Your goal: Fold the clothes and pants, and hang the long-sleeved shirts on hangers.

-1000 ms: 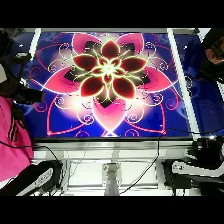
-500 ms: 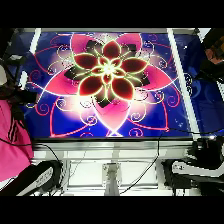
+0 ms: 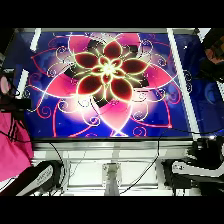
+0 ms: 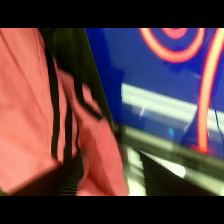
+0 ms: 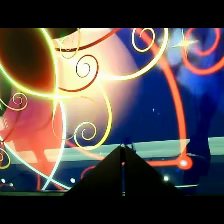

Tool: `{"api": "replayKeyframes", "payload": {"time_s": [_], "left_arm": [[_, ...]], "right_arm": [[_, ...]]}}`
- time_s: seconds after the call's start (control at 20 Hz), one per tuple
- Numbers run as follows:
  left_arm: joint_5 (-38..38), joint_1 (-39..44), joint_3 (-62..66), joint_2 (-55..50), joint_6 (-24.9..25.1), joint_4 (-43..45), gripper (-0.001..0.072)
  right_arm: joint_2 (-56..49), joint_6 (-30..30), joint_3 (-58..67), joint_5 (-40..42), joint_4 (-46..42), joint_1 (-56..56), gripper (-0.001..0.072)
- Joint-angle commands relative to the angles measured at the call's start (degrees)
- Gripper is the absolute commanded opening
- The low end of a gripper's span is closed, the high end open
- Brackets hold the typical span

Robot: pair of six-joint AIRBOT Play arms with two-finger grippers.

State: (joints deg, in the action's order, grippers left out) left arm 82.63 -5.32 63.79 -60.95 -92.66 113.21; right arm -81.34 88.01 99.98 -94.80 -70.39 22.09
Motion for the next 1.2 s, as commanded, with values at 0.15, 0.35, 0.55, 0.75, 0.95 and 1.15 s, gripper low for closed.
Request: {"api": "replayKeyframes", "payload": {"time_s": [0.15, 0.35, 0.55, 0.75, 0.95, 1.15], "left_arm": [[-3.8, -0.5, -1.0, -6.2, -2.8, 13.7, 0.0503], [-0.2, -2.8, -1.0, -10.5, -2.8, 16.2, 0.0503], [2.2, -7.9, -1.0, -14.4, -4.3, 15.1, 0.0503], [0.9, -9.2, -1.0, -18.3, -4.3, 15.4, 0.0504], [-1.9, -10.6, -1.0, -21.0, -6.4, 15.8, 0.0503], [-1.9, -12.1, -1.0, -24.0, -6.4, 15.8, 0.0503]], "right_arm": [[0.0, 0.0, 0.0, 2.8, 0.0, 0.0, 0.0022], [0.0, 0.0, 0.0, 3.3, 0.1, 0.0, 0.0022], [0.0, 0.0, 0.0, 3.3, 0.1, 0.0, 0.0057], [0.0, 0.0, 0.0, 3.6, 0.1, 0.0, 0.045], [0.0, 0.0, 0.0, 3.3, 0.1, 0.0, 0.045], [0.0, 0.0, 0.0, 3.3, 0.1, 0.0, 0.045]]}}
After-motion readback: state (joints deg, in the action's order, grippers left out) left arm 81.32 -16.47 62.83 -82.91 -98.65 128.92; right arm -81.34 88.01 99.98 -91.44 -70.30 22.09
